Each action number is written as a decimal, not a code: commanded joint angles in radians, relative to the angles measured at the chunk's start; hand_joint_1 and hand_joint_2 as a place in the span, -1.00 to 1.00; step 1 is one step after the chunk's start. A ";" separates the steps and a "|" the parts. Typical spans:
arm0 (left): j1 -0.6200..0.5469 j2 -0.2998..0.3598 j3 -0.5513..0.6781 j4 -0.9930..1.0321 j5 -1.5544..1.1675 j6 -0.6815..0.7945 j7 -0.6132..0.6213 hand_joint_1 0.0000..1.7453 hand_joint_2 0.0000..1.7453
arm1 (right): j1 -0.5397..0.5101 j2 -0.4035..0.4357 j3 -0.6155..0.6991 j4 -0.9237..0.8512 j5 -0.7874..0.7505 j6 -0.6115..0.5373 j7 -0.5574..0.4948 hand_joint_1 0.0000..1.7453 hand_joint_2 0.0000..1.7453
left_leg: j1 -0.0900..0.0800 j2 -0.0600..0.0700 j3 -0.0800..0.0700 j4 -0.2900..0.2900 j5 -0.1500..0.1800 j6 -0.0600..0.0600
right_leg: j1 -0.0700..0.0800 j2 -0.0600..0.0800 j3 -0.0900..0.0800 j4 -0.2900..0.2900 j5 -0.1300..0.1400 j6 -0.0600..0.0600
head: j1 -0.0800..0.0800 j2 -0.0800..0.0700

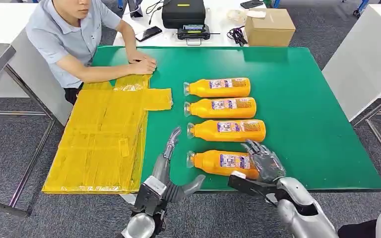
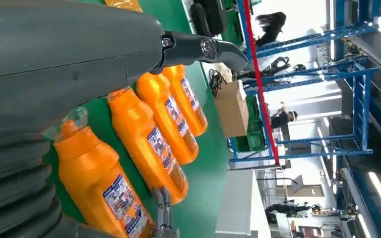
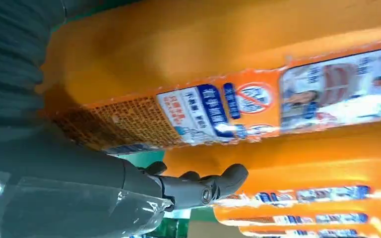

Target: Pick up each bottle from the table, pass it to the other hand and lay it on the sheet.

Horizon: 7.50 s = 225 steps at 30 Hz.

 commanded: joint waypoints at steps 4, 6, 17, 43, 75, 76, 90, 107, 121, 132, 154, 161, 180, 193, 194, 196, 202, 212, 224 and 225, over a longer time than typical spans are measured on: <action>-0.031 0.023 -0.028 0.051 -0.001 0.005 0.007 -1.00 1.00 | -0.034 -0.054 0.092 0.048 -0.019 0.039 0.021 -1.00 1.00 | 0.001 0.001 0.005 -0.001 -0.002 -0.002 | 0.001 0.000 0.005 -0.001 -0.002 -0.003 | 0.000 0.000; -0.030 0.022 -0.026 0.051 -0.002 0.006 0.008 -1.00 1.00 | -0.035 -0.056 0.098 0.046 -0.022 0.044 0.029 -1.00 1.00 | 0.001 0.001 0.005 -0.001 -0.002 -0.002 | 0.001 0.000 0.005 -0.001 -0.001 -0.003 | 0.000 0.000; -0.041 0.012 -0.026 0.074 -0.001 0.000 0.008 -1.00 1.00 | -0.017 -0.139 0.140 -0.001 -0.147 0.125 0.044 1.00 1.00 | 0.001 0.000 0.006 -0.001 -0.002 -0.002 | 0.001 -0.001 0.007 -0.001 -0.002 -0.003 | 0.000 0.000; -0.035 -0.009 0.013 0.024 0.167 0.089 -0.145 -1.00 1.00 | 0.078 0.107 -0.124 -0.063 -0.545 0.104 -0.191 1.00 1.00 | 0.002 0.004 0.010 -0.001 -0.003 -0.003 | 0.003 0.003 0.009 -0.002 -0.001 -0.004 | 0.000 0.000; -0.050 0.047 -0.018 0.059 0.406 -0.267 -0.050 -1.00 1.00 | 0.009 0.180 -0.015 -0.017 -0.590 0.220 -0.277 1.00 1.00 | 0.002 0.003 0.007 -0.001 -0.002 -0.001 | 0.002 0.002 0.007 -0.001 -0.001 -0.002 | 0.000 0.000; -0.054 0.046 -0.020 0.063 0.407 -0.279 -0.048 -1.00 1.00 | 0.007 0.173 -0.005 -0.013 -0.581 0.221 -0.287 1.00 1.00 | 0.002 0.003 0.007 -0.001 -0.002 -0.002 | 0.002 0.003 0.007 -0.001 -0.001 -0.003 | 0.000 0.000; -0.125 -0.014 0.039 0.210 0.412 -0.337 -0.058 -1.00 1.00 | -0.047 0.162 0.111 -0.020 -0.586 0.292 -0.335 1.00 1.00 | 0.001 0.002 0.005 0.000 -0.002 -0.001 | 0.001 0.001 0.005 -0.001 -0.001 -0.002 | 0.000 0.000; -0.144 -0.039 0.051 0.259 0.400 -0.353 -0.043 -0.72 1.00 | -0.079 0.199 0.115 0.016 -0.602 0.287 -0.338 1.00 1.00 | 0.001 0.003 0.005 0.000 -0.002 -0.001 | 0.001 0.003 0.005 0.000 -0.001 -0.002 | 0.000 0.000; -0.137 -0.037 0.060 0.247 0.388 -0.358 -0.071 1.00 1.00 | -0.086 0.202 0.107 0.018 -0.624 0.296 -0.339 1.00 1.00 | 0.001 0.002 0.004 0.000 -0.001 -0.001 | 0.001 0.002 0.003 0.000 -0.001 -0.002 | 0.000 0.000; -0.111 -0.020 0.083 0.186 0.303 -0.255 -0.084 1.00 1.00 | -0.051 0.231 0.058 0.023 -0.658 0.287 -0.342 -1.00 1.00 | 0.001 0.003 0.004 0.000 -0.002 -0.001 | 0.001 0.002 0.004 0.000 -0.001 -0.002 | 0.000 0.000; -0.014 -0.031 0.426 -0.083 -1.110 0.205 0.133 1.00 1.00 | 0.032 0.314 -0.177 -0.061 -0.372 -0.040 -0.358 -1.00 1.00 | 0.001 0.005 0.001 0.001 -0.002 -0.001 | 0.001 0.004 0.001 0.001 0.000 -0.002 | 0.000 0.000; -0.052 -0.004 0.447 -0.058 -1.283 0.205 0.210 1.00 1.00 | 0.036 0.309 -0.169 -0.081 -0.380 -0.043 -0.368 -1.00 1.00 | 0.001 0.004 0.003 0.001 -0.002 -0.001 | 0.001 0.002 0.002 0.001 -0.001 -0.002 | 0.000 0.000; -0.350 0.200 0.352 0.587 -1.405 0.205 0.343 1.00 1.00 | -0.005 0.299 -0.195 0.022 -0.440 -0.002 -0.390 -1.00 1.00 | 0.002 0.003 0.006 -0.001 -0.001 -0.001 | 0.001 0.002 0.005 0.000 -0.001 -0.002 | 0.000 0.000; -0.352 0.213 0.344 0.606 -1.435 0.205 0.361 1.00 1.00 | -0.004 0.298 -0.193 0.031 -0.448 0.004 -0.394 -1.00 1.00 | 0.001 0.002 0.002 0.000 0.000 -0.001 | 0.001 0.001 0.002 0.000 0.000 -0.001 | 0.000 0.000; -0.352 0.213 0.344 0.606 -1.435 0.205 0.361 1.00 1.00 | -0.004 0.298 -0.193 0.031 -0.448 0.004 -0.394 -1.00 1.00 | 0.002 0.002 0.004 0.000 -0.001 -0.001 | 0.002 0.001 0.004 0.001 -0.001 -0.002 | 0.000 0.000; -0.352 0.213 0.344 0.606 -1.435 0.205 0.361 1.00 1.00 | -0.004 0.298 -0.193 0.031 -0.448 0.004 -0.394 -1.00 1.00 | 0.001 0.001 0.002 0.000 0.000 0.000 | 0.001 0.001 0.002 0.000 0.000 -0.001 | 0.000 0.000; -0.354 0.197 0.332 0.646 -1.446 0.205 0.380 1.00 1.00 | 0.025 0.290 -0.208 0.018 -0.461 0.007 -0.400 -1.00 1.00 | 0.001 0.000 0.003 0.000 0.000 0.000 | 0.001 0.000 0.003 0.000 -0.001 -0.001 | 0.000 0.000; -0.436 0.176 0.329 0.819 -1.408 0.100 0.435 -1.00 1.00 | -0.007 0.306 -0.215 0.077 -0.468 0.038 -0.407 -1.00 1.00 | 0.002 0.001 0.005 0.000 0.000 -0.001 | 0.002 0.001 0.005 0.000 0.000 -0.002 | 0.000 0.000; -0.430 0.166 0.368 0.870 -1.348 -0.065 0.445 -1.00 1.00 | -0.009 0.302 -0.223 0.081 -0.459 0.041 -0.403 -1.00 1.00 | 0.001 0.004 0.014 -0.002 0.000 -0.001 | 0.001 0.003 0.014 -0.001 0.001 -0.003 | 0.000 0.000; -0.429 0.166 0.366 0.872 -1.349 -0.072 0.444 -1.00 1.00 | -0.008 0.302 -0.223 0.080 -0.458 0.041 -0.402 -1.00 1.00 | 0.001 0.003 0.015 -0.002 0.000 -0.001 | 0.001 0.002 0.015 -0.001 0.000 -0.002 | 0.000 0.000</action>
